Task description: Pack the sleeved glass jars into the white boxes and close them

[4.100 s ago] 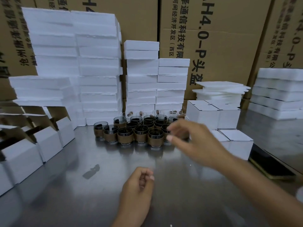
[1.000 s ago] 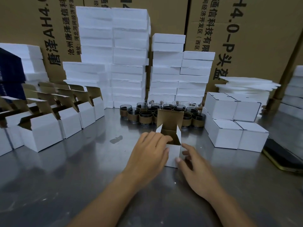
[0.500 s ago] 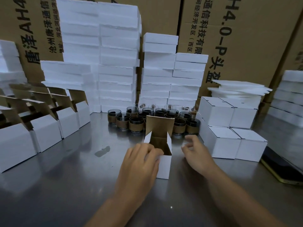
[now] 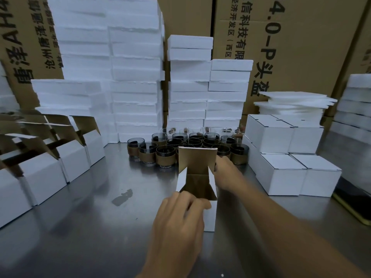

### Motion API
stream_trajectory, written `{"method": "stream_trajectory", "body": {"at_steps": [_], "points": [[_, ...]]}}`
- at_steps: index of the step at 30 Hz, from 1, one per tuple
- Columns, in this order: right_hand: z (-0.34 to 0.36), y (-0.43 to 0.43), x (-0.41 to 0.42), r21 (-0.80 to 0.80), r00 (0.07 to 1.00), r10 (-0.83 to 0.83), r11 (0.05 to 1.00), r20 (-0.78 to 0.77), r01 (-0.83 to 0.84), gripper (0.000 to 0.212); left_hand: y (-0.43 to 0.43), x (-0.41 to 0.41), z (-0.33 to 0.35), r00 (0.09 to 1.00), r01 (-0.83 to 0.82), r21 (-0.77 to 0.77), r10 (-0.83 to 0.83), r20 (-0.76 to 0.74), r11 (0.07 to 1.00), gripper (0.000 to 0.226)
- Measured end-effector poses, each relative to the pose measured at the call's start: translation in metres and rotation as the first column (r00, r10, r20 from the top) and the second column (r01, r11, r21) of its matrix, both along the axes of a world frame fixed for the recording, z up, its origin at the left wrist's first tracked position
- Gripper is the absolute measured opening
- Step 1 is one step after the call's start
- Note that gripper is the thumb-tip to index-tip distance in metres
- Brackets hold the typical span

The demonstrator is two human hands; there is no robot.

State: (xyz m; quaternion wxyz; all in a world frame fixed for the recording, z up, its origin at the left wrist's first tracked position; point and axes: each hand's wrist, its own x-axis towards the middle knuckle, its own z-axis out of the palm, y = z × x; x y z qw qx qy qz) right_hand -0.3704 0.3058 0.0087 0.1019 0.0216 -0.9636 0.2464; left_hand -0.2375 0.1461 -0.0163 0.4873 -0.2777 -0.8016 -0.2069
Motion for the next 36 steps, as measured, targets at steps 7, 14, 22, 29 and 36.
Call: {"method": "stream_trajectory", "body": {"at_steps": [7, 14, 22, 29, 36], "points": [[-0.008, 0.003, 0.019, -0.173, 0.982, -0.110, 0.981, -0.151, 0.084, 0.019, -0.001, 0.006, 0.001, 0.999, 0.038, 0.000, -0.038, 0.033, 0.999, 0.018], [-0.012, 0.021, 0.058, -0.302, 0.984, -0.123, 0.950, -0.128, 0.079, 0.022, -0.005, 0.015, 0.005, 0.951, 0.156, 0.054, -0.165, 0.261, 0.986, 0.021], [0.013, 0.007, 0.139, -0.466, 0.821, -0.236, 0.884, -0.520, -0.042, 0.033, -0.006, 0.015, -0.001, 0.793, 0.113, 0.110, -0.157, 0.589, 0.987, 0.036], [0.007, -0.024, 0.183, -0.819, 0.918, -0.080, 0.486, -0.388, -0.304, 0.045, -0.009, 0.023, 0.000, 0.709, 0.166, 0.358, -0.364, 0.604, 0.919, 0.015], [-0.004, -0.026, 0.188, -0.885, 0.974, -0.002, 0.419, -0.225, -0.203, 0.057, -0.011, 0.036, 0.005, 0.502, 0.195, 0.637, -0.634, 0.588, 0.746, 0.036]]}}
